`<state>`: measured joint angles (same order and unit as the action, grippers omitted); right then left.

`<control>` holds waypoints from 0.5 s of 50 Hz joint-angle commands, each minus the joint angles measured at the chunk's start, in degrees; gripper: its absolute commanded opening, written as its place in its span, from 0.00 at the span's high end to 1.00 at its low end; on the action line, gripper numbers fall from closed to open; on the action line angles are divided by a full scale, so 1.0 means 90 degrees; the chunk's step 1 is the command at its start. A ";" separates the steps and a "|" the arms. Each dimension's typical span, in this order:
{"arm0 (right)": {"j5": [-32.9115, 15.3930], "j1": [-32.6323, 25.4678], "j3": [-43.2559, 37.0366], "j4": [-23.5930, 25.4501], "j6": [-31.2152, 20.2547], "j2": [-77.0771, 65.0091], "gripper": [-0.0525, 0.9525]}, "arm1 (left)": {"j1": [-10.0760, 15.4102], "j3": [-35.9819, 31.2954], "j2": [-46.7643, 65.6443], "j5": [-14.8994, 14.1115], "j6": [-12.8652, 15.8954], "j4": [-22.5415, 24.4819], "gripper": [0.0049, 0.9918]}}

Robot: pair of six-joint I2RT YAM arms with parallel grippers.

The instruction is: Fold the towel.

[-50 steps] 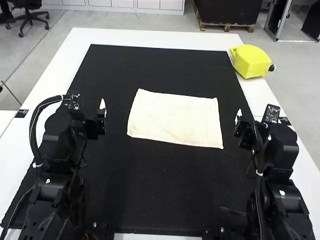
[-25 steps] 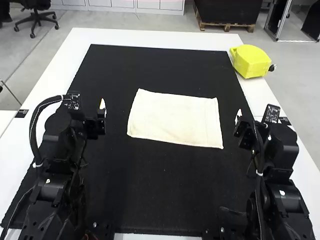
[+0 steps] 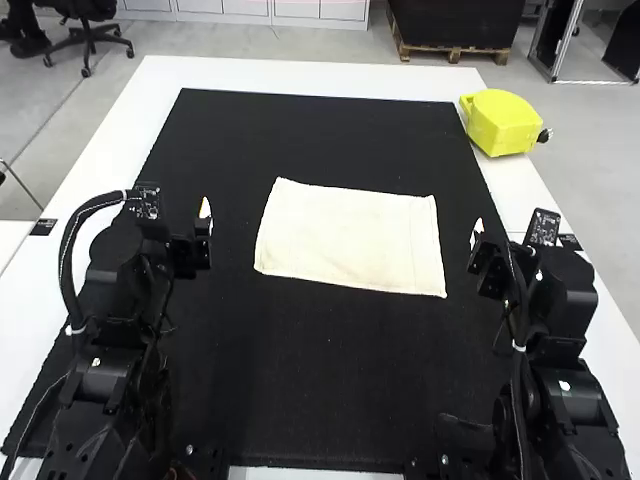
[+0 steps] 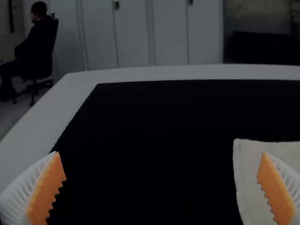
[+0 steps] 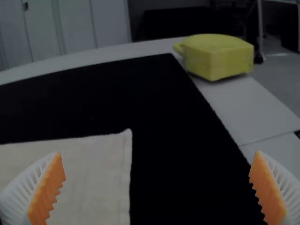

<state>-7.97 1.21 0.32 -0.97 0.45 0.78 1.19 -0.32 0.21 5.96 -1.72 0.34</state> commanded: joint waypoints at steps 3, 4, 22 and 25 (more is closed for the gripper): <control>-0.0052 -0.0076 -0.0035 -0.0077 0.0038 -0.0067 0.04 | -0.0015 0.0025 -0.0052 -0.0047 0.0073 0.0050 0.03; -0.0052 -0.0086 -0.0035 -0.0097 0.0038 -0.0067 0.04 | -0.0025 0.0025 -0.0052 -0.0047 0.0083 0.0050 0.03; 0.0407 -0.0066 -0.0035 -0.1093 -0.3556 -0.0067 0.04 | -0.0162 0.0025 -0.0052 0.0198 0.0825 0.1349 0.04; 0.0446 -0.0086 -0.0035 -0.1660 -0.3585 -0.0067 0.05 | -0.0220 0.0016 -0.0043 0.0422 0.1040 0.1984 0.04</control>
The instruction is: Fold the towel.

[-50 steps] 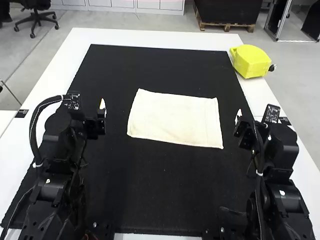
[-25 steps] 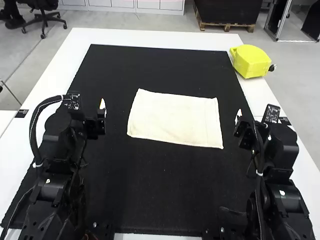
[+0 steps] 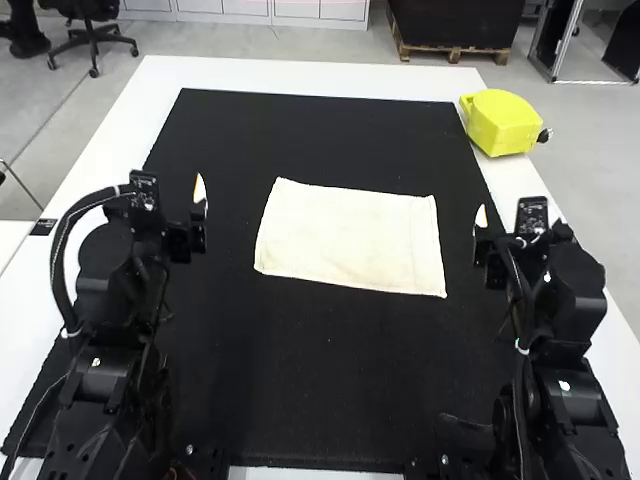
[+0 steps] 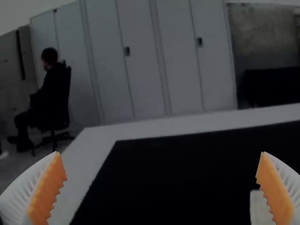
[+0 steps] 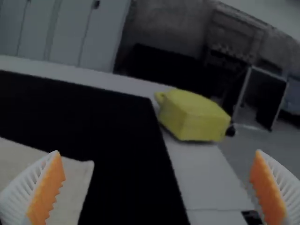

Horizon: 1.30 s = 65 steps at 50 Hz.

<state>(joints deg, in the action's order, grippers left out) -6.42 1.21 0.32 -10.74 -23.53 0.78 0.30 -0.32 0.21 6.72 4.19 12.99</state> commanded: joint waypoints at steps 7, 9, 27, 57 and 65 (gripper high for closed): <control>0.0361 -0.0105 0.0531 -0.1228 -0.0569 0.0011 0.05 | -0.0150 -0.0502 0.0045 0.0269 0.0736 0.0949 0.04; 0.0371 -0.0115 0.0873 -0.1189 -0.0384 0.0217 0.05 | -0.0130 -0.0844 0.0211 0.0210 0.0736 0.0822 0.04; 0.0195 -0.0272 0.4105 0.0305 0.1765 0.4875 0.05 | -0.0003 -0.3617 0.4489 -0.0122 -0.0133 0.0714 0.03; 0.0478 -0.0262 0.3607 0.0617 0.1911 0.7013 0.04 | 0.0202 -0.4310 0.8190 -0.1001 -0.0494 -0.0233 0.03; 0.0596 -0.0223 0.3578 0.0608 0.1911 0.7316 0.05 | 0.0202 -0.4516 0.8942 -0.1528 -0.0553 0.0119 0.03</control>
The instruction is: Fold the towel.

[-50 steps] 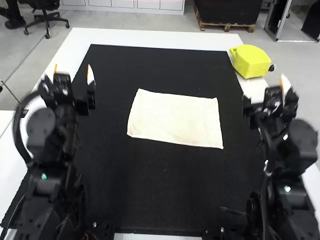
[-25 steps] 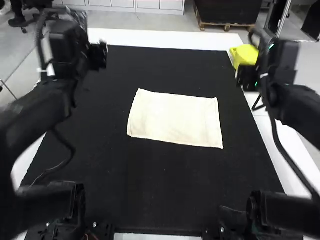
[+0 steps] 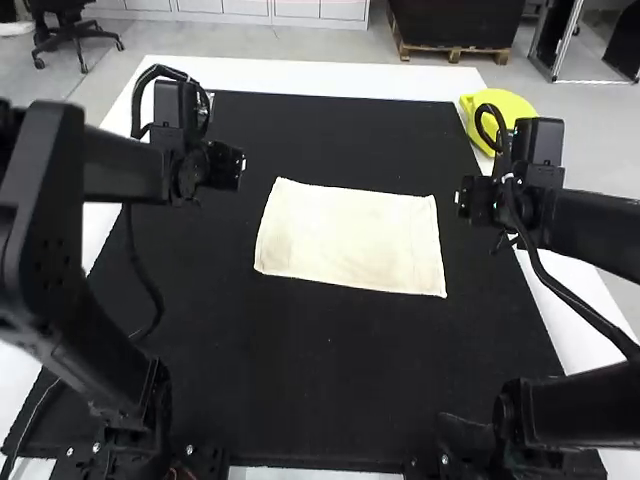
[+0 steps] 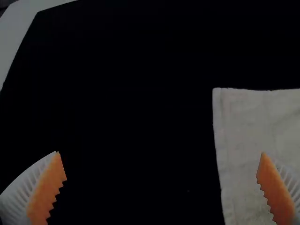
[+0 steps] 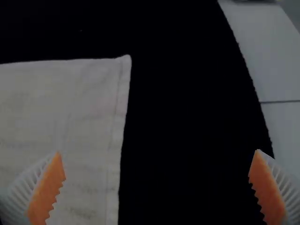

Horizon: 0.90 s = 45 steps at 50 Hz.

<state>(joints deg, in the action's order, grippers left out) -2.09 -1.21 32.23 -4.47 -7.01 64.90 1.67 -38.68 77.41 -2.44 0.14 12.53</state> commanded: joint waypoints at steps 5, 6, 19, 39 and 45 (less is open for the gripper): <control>0.0271 0.0047 0.0052 -0.0177 0.0261 0.0484 0.05 | 0.0049 -0.0498 0.0891 -0.0930 -0.0104 0.0248 0.03; 0.0369 0.0047 0.0052 -0.0206 0.0417 0.0562 0.05 | 0.0049 -0.0566 0.1018 -0.1009 -0.0104 0.0248 0.03; 0.0652 0.0066 0.0316 -0.0861 0.0632 0.1841 0.05 | 0.0166 -0.1386 0.2190 -0.1350 0.0092 0.0248 0.03; 0.0720 0.0096 0.1107 -0.1554 0.0720 0.3169 0.05 | 0.0234 -0.2314 0.3557 -0.1350 0.0365 0.0101 0.03; 0.0720 0.0105 0.1243 -0.1701 0.0730 0.3531 0.05 | 0.0293 -0.2500 0.3850 -0.1350 0.0404 0.0111 0.03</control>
<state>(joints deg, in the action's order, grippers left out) 3.70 -0.91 41.60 -18.79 -1.21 94.32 3.29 -58.72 110.80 -13.76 2.55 13.21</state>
